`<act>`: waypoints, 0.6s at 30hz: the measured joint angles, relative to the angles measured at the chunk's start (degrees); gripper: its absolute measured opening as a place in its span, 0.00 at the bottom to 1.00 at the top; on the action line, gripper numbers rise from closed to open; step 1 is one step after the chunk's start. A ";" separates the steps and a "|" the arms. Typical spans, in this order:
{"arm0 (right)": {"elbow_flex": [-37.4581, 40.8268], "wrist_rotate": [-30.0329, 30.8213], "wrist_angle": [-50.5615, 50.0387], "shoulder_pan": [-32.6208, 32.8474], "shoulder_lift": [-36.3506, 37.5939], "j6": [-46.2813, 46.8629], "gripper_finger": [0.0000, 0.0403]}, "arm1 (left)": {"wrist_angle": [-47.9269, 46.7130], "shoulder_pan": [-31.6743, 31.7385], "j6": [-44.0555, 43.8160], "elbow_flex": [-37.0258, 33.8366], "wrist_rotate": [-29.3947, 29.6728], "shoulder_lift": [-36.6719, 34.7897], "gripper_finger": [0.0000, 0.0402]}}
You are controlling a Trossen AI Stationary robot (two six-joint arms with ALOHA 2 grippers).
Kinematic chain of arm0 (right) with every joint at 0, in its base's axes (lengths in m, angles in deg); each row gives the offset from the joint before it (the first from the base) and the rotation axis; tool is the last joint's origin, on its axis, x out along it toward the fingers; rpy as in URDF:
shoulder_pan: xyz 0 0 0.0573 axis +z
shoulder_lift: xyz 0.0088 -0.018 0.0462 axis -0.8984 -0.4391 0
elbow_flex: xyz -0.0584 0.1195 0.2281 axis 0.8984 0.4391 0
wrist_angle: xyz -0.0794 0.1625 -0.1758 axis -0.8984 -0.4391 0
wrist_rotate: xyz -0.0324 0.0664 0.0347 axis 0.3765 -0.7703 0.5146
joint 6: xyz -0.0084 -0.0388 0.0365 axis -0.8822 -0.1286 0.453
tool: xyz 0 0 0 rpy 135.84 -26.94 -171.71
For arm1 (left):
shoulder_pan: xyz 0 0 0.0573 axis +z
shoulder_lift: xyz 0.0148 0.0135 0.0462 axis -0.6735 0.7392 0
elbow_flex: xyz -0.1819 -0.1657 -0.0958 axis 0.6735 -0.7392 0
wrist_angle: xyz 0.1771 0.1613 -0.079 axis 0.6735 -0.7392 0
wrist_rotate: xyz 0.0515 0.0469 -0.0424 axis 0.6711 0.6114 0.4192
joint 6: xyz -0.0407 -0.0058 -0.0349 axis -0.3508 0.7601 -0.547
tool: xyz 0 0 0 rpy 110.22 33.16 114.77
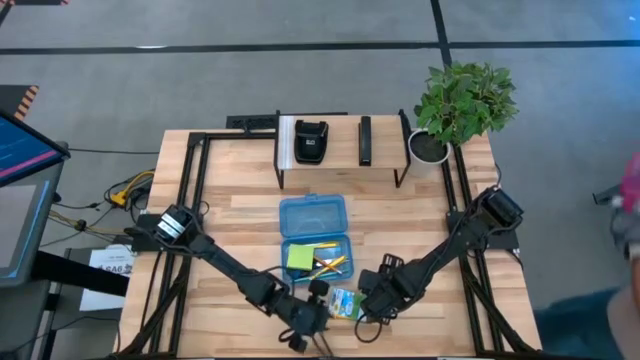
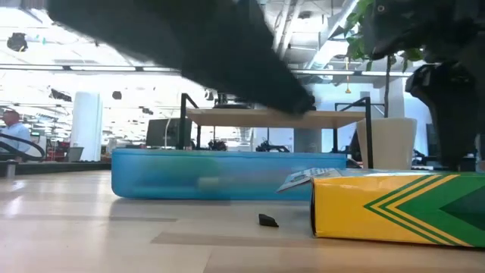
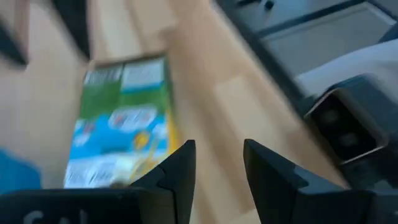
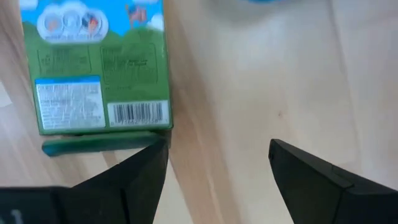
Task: Pack school essentials
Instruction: Put the crayon box into the supply box
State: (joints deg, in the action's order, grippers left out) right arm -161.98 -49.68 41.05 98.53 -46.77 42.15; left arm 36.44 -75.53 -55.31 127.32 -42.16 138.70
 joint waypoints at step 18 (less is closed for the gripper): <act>0.39 -0.24 2.94 -5.85 0.07 -7.74 0.75 | 5.87 -0.69 12.21 6.07 8.91 8.29 0.39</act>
State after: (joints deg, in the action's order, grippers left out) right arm -161.59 -49.92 44.00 92.69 -46.70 34.41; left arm 42.32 -76.23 -43.10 133.39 -33.26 146.99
